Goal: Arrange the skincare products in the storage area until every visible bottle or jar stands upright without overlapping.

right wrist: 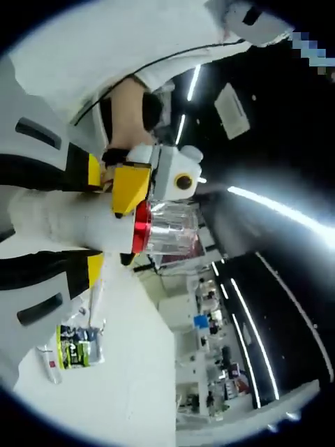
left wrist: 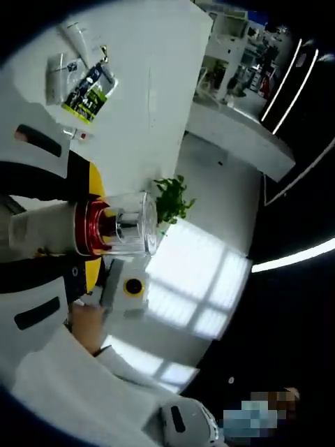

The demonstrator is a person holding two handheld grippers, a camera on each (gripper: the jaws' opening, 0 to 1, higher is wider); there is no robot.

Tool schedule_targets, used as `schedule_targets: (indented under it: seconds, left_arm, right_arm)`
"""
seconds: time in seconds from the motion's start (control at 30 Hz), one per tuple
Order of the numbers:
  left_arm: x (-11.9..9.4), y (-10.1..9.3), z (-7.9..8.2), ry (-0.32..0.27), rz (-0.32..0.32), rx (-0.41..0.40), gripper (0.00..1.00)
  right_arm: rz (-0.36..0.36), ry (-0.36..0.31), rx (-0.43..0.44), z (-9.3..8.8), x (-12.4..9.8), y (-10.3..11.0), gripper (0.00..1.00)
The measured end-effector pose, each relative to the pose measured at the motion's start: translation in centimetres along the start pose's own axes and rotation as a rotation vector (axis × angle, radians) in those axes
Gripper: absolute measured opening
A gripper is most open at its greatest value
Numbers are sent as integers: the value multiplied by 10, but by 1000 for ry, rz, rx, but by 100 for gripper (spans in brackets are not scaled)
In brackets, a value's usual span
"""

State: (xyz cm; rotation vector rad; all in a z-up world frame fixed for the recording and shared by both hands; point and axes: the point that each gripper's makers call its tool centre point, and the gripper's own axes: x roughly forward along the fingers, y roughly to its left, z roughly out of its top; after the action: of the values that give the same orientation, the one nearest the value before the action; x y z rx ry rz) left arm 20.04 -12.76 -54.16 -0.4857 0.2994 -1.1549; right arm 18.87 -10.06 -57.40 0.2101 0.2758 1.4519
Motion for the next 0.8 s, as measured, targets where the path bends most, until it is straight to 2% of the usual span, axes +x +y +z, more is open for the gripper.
schedule_targets:
  seconds: [0.07,0.13,0.23,0.3,0.37,0.6,0.8]
  left_arm:
    - [2,-10,2,-4,-52,6,24]
    - [3,-14,3,-3,-77,16,24]
    - [2,-21,3,-1,-129,17,23]
    - [1,-23,3,-10,-154,14,23]
    - [1,-21,3,-14,-159,3,23]
    - [3,-17,4,-24,-176,23,24]
    - [4,-15,10,-47,-175,-5,24]
  right_arm:
    - [61,13,7,4,1,9,32]
    - [86,30,-5,5,2,13,33]
    - [140,73,23,3,1,23,32]
    - [131,79,31,4,1,25,31]
    - [92,88,70,3,1,23,30]
    - [20,62,44,6,-1,19,28]
    - [-20,37,55,13,0,15,28]
